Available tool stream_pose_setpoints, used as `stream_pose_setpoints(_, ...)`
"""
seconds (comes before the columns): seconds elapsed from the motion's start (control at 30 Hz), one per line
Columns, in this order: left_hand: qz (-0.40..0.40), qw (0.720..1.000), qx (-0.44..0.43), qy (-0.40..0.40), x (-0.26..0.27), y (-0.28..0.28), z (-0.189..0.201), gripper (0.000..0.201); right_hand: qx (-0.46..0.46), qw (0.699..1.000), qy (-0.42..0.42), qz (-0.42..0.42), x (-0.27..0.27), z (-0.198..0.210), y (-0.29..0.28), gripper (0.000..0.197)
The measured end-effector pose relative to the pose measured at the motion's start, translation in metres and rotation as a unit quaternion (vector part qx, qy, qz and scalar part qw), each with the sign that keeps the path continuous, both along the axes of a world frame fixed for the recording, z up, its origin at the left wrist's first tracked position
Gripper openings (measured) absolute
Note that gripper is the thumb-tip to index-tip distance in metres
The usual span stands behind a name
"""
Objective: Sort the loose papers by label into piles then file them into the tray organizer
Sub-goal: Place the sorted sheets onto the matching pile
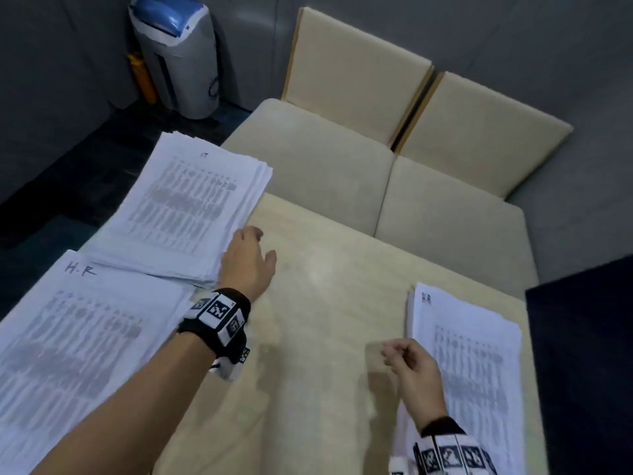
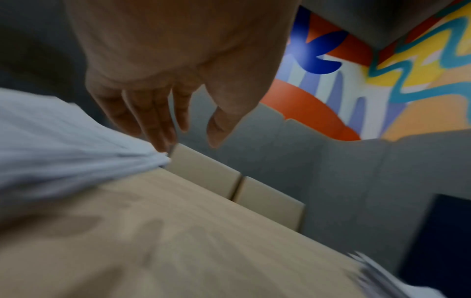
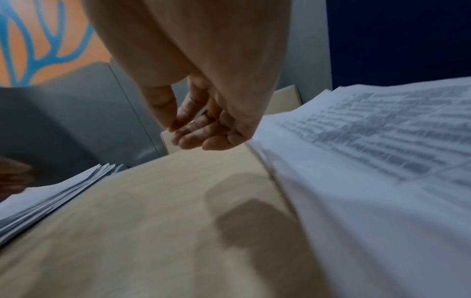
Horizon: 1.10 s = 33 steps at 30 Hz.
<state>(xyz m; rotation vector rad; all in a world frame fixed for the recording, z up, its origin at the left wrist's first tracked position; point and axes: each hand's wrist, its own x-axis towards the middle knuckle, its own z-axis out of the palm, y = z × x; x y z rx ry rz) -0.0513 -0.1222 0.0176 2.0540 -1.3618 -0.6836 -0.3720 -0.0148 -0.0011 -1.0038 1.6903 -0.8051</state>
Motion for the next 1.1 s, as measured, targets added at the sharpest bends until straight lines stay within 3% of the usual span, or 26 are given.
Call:
stream_pose_setpoints(0.03, -0.038, 0.999, 0.005, 0.027, -0.032, 0.011, -0.001, 0.035, 0.011, 0.996, 0.078, 0.047, -0.007, 0.013, -0.009, 0.013)
stream_pose_setpoints(0.1, -0.112, 0.991, 0.036, 0.070, -0.095, 0.034, -0.006, 0.027, -0.028, 0.994, 0.099, 0.038, -0.035, 0.011, -0.001, 0.015)
stream_pose_setpoints(0.23, -0.209, 0.971, 0.090, 0.081, -0.201, 0.071, -0.017, 0.027, 0.018, 0.983, 0.179, -0.044, -0.114, 0.012, 0.020, 0.008)
stream_pose_setpoints(0.33, -0.223, 0.965, 0.110, 0.078, -0.255, 0.084, -0.023, 0.037, 0.068, 0.956, 0.274, -0.084, -0.166, 0.010, 0.022, 0.038)
stream_pose_setpoints(0.43, -0.220, 0.968, 0.118, 0.030, -0.292, 0.089, -0.029, 0.035, 0.106, 0.949, 0.283, -0.086, -0.203, 0.000, 0.015, 0.062)
stream_pose_setpoints(0.5, -0.204, 0.973, 0.108, -0.023, -0.307, 0.094, -0.034, 0.035, 0.120, 0.957, 0.253, -0.080, -0.215, -0.004, 0.010, 0.063)
stream_pose_setpoints(0.6, -0.161, 0.983, 0.060, -0.056, -0.320, 0.098, -0.035, 0.029, 0.091, 0.968, 0.220, -0.084, -0.224, -0.004, 0.007, 0.047)
stream_pose_setpoints(0.83, -0.055, 0.998, 0.024, 0.007, -0.320, 0.087, -0.027, 0.021, 0.028, 0.974, 0.217, -0.061, -0.242, 0.003, -0.005, 0.019)
stream_pose_setpoints(1.0, -0.056, 0.994, 0.075, -0.050, -0.308, 0.075, -0.035, 0.014, 0.019, 0.967, 0.233, -0.100, -0.257, -0.001, 0.008, 0.045)
stream_pose_setpoints(1.1, -0.072, 0.990, 0.091, -0.086, -0.300, 0.070, -0.040, 0.014, 0.018, 0.964, 0.233, -0.126, -0.264, -0.002, 0.020, 0.028)
